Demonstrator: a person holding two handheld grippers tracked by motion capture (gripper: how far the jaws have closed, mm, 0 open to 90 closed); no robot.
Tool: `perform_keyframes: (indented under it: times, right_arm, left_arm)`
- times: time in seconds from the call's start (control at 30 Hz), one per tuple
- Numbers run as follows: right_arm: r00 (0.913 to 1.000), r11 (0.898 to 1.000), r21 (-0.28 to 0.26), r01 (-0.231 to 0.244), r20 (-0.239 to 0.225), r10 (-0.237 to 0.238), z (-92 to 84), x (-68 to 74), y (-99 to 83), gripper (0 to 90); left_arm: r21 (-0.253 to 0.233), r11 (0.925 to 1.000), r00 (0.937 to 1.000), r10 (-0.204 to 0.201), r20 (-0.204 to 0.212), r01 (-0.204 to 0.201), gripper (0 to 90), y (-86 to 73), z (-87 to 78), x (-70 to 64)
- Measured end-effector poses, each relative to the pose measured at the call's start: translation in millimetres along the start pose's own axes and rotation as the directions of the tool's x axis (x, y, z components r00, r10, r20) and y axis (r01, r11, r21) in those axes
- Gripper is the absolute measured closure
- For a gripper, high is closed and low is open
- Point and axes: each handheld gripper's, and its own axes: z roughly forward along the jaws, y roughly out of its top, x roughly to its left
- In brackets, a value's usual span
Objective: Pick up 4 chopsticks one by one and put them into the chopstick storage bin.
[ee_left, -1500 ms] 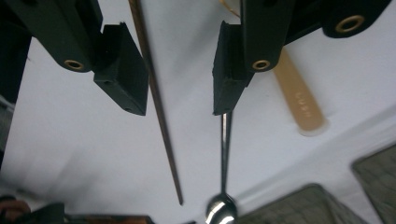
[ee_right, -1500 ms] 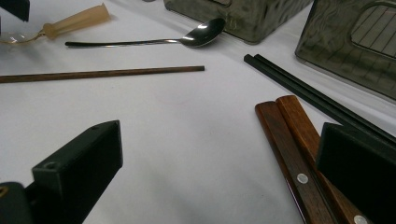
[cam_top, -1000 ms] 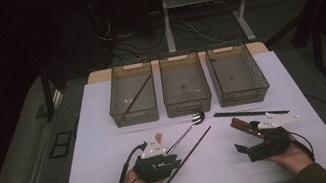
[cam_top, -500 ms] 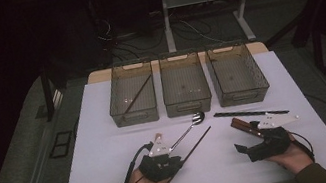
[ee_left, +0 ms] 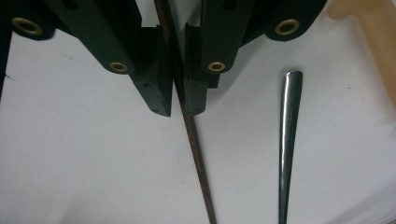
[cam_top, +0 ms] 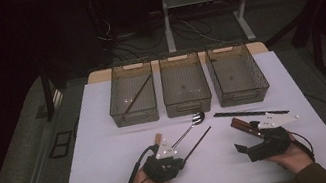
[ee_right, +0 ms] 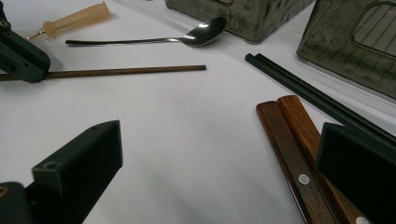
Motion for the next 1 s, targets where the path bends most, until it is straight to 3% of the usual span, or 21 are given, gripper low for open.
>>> perform_keyframes:
  times: [0.6,1.0]
  right_arm:
    - [1.0,1.0,-0.002,0.0,-0.002,0.0,-0.6,0.2,0.1,0.5]
    - [1.0,1.0,-0.002,-0.003,-0.007,0.003,0.2,1.0,0.0,0.5]
  left_arm:
    - [0.008,1.0,0.9999,-0.004,-0.011,0.004,85.5,1.6,-1.4,1.3]
    - [-0.078,0.9965,0.999,-0.027,0.036,0.03,85.3,1.9,-19.2,14.0]
